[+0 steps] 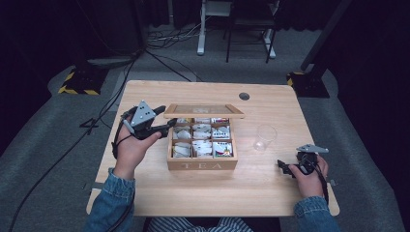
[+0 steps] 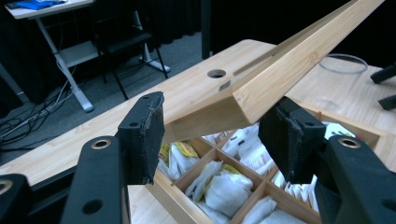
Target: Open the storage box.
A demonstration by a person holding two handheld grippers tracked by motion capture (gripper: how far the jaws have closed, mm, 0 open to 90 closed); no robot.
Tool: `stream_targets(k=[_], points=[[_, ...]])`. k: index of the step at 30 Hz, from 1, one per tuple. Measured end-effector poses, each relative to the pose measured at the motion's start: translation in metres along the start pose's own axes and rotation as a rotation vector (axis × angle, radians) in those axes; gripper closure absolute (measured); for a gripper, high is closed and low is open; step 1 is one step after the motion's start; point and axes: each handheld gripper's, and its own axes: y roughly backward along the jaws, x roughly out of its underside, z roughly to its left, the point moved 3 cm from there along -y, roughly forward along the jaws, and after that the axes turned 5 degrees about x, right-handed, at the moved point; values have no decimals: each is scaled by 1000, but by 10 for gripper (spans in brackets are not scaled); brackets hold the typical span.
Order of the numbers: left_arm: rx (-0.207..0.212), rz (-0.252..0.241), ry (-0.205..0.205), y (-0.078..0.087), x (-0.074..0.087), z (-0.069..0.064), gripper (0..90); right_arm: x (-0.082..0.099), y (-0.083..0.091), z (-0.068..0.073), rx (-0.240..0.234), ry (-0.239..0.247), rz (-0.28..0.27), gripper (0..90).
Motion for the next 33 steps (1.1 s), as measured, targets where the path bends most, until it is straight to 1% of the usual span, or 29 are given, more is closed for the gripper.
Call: stream_targets(k=[4, 5, 7, 9, 11, 12, 13, 14, 16, 17, 18, 19, 20, 22, 23, 25, 26, 33], points=[[-9, -18, 12, -2, -4, 3, 416, 0, 0, 0, 3, -3, 0, 4], [-20, -29, 12, -2, -5, 4, 415, 0, 0, 0, 5, -4, 1, 4], [-27, -42, 15, -4, -6, 4, 426, 0, 0, 0, 8, -6, 0, 4], [-45, -32, -2, -6, -6, 5, 431, 0, 0, 1, 12, -10, 1, 6], [-51, -10, -5, -9, -4, 6, 438, 0, 0, 1, 18, -16, 2, 8], [-46, -11, -2, -11, -3, 6, 437, 0, 0, 2, 28, -23, -1, 27], [-34, -19, 11, -12, -3, 6, 437, 0, 0, 2, 28, -23, -1, 27], [-31, -25, 9, -13, -3, 6, 438, -1, 1, 2, 35, -31, -6, 61], [-39, -32, 0, -13, -4, 6, 438, -1, 2, 4, 45, -40, -31, 171], [-42, -34, -7, -13, -5, 6, 440, -1, 3, 5, 43, -42, -37, 201], [-42, -37, -7, -13, -5, 6, 441, -1, 5, 6, 39, -40, -38, 242], [-43, -43, -4, -14, -5, 6, 441, -1, 5, 6, 39, -40, -38, 242], [-44, -47, -5, -14, -6, 7, 441, -2, 7, 7, 36, -38, -29, 288], [-45, -50, -7, -14, -6, 7, 441, -2, 8, 7, 33, -37, -25, 303], [-45, -51, -9, -14, -7, 8, 441, -2, 9, 8, 40, -22, -20, 315], [-46, -53, -8, -14, -7, 8, 441, -2, 10, 9, 39, -17, -21, 320], [-46, -55, -13, -14, -7, 9, 441, -3, 11, 10, 37, -20, -23, 323], [-41, -57, -12, -14, -7, 9, 441, -11, 21, 18, 9, -37, -47, 358]])
